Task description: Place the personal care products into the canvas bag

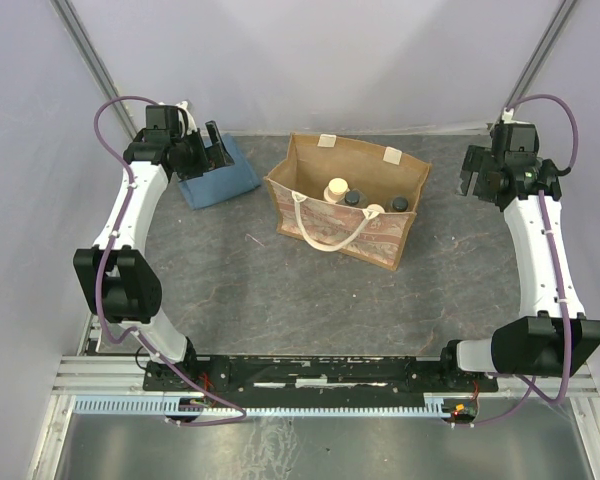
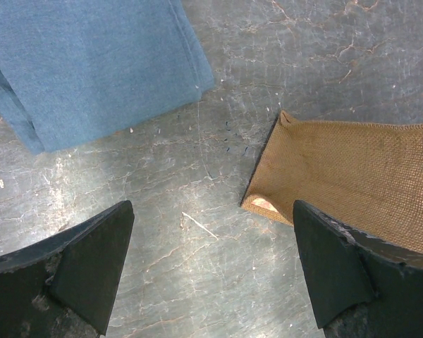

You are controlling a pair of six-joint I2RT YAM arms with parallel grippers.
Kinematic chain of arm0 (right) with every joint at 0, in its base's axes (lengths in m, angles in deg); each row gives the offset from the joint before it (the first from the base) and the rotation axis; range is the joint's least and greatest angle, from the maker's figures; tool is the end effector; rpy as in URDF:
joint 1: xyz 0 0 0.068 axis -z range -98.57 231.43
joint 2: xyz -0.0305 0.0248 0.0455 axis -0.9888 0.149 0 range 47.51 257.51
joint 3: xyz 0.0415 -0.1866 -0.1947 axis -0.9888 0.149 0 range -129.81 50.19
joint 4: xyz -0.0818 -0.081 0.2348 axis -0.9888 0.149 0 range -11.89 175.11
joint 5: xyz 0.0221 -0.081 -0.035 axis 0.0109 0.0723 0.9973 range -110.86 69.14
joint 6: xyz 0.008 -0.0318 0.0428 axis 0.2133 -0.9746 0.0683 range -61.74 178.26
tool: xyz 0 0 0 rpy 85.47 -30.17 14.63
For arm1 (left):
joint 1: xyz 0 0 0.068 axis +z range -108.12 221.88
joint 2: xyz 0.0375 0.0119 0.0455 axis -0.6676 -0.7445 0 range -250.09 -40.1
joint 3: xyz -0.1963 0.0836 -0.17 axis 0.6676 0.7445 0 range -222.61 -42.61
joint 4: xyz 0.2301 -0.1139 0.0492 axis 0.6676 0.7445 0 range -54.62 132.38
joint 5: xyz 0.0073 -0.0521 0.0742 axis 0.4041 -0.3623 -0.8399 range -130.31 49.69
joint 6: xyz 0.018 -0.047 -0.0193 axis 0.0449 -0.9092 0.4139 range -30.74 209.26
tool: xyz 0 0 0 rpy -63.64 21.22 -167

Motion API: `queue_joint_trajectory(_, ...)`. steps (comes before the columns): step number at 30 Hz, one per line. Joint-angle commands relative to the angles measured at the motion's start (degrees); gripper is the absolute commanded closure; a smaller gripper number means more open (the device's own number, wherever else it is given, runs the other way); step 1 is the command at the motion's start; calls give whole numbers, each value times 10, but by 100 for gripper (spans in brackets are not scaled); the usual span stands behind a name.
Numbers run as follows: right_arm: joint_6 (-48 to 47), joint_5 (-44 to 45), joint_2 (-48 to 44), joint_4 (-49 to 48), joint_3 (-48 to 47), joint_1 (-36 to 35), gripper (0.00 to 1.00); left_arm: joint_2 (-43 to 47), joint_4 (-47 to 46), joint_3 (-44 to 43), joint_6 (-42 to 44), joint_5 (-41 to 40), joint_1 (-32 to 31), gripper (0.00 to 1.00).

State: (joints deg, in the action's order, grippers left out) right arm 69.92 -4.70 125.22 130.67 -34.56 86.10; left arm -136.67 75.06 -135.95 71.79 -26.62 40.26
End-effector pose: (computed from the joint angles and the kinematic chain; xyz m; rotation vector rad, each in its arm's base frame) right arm 0.2738 -0.0324 0.3838 0.4665 2.2950 -0.2731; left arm 0.3773 -0.0191 0.3479 -0.2006 2.3264 -0.4445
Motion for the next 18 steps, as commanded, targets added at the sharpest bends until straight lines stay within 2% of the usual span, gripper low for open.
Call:
queue_joint_trajectory(1,-7,9,-9,-15,1,3,0,23,-26,4,21,13,0,0)
queue_joint_trajectory(18,-7,5,-17,-18,16,3,0,28,-29,12,18,20,0,0)
